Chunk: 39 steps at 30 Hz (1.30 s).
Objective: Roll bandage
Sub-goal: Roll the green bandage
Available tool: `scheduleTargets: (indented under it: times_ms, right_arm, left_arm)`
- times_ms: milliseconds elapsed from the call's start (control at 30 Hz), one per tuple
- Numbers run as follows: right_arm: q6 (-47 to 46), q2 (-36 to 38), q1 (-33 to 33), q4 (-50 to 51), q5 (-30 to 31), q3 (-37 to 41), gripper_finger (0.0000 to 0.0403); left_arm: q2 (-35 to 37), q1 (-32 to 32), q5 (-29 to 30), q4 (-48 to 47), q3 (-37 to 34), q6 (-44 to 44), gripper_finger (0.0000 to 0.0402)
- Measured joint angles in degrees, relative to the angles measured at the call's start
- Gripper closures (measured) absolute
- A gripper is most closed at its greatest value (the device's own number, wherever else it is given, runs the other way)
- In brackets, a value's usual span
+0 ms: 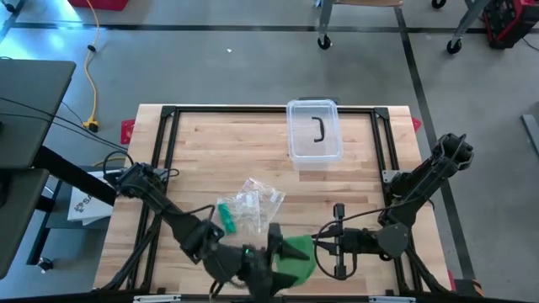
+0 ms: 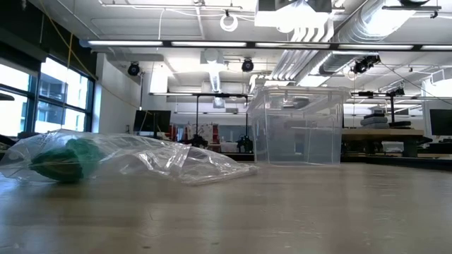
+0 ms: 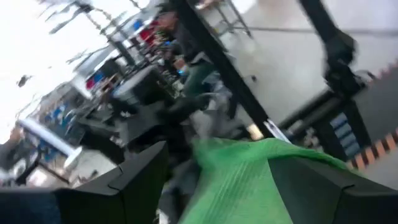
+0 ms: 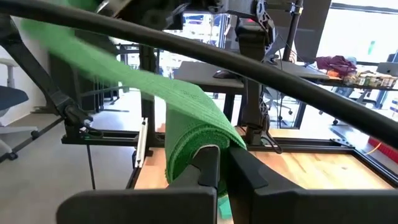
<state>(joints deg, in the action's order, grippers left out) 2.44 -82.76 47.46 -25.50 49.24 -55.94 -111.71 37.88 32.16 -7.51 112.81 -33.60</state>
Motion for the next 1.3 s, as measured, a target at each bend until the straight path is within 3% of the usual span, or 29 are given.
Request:
scheduleTargets:
  times_ms: [267, 500, 600, 767, 867, 1100, 1300]
  right_arm:
    - [-0.7, 0.0, -0.8, 0.9, 0.1, 0.0, 0.0403]
    - [-1.0, 0.0, -0.9, 1.0, 0.1, 0.1, 0.0403]
    - [-1.1, 0.0, -0.9, 1.2, 0.3, 0.1, 0.0403]
    - [-2.0, 0.0, -1.1, 1.8, 1.0, 0.2, 0.0402]
    - [-2.0, -0.1, -1.0, 2.8, 1.0, 0.2, 0.0402]
    - [-2.0, -0.1, -0.9, 2.9, 0.2, 0.2, 0.0402]
    - [-2.0, -0.1, -1.0, 2.2, 1.3, 0.2, 0.0402]
  left_arm:
    - [-1.5, 1.6, 1.3, -2.2, 0.0, -4.5, 0.0129]
    - [-3.4, 1.4, 0.5, -8.3, -0.2, 1.6, 0.0129]
    - [-5.8, 0.5, 7.4, -11.9, -0.3, 2.0, 0.0129]
    - [-8.3, 0.4, 19.8, -10.8, -0.3, -6.3, 0.0137]
    - [-9.3, 0.4, 19.3, -10.5, -0.3, -7.1, 0.0158]
    - [-9.9, 0.3, 11.3, -16.3, -0.2, -3.2, 0.0215]
    - [-9.9, -1.4, 16.1, -22.7, -0.2, 3.2, 0.0233]
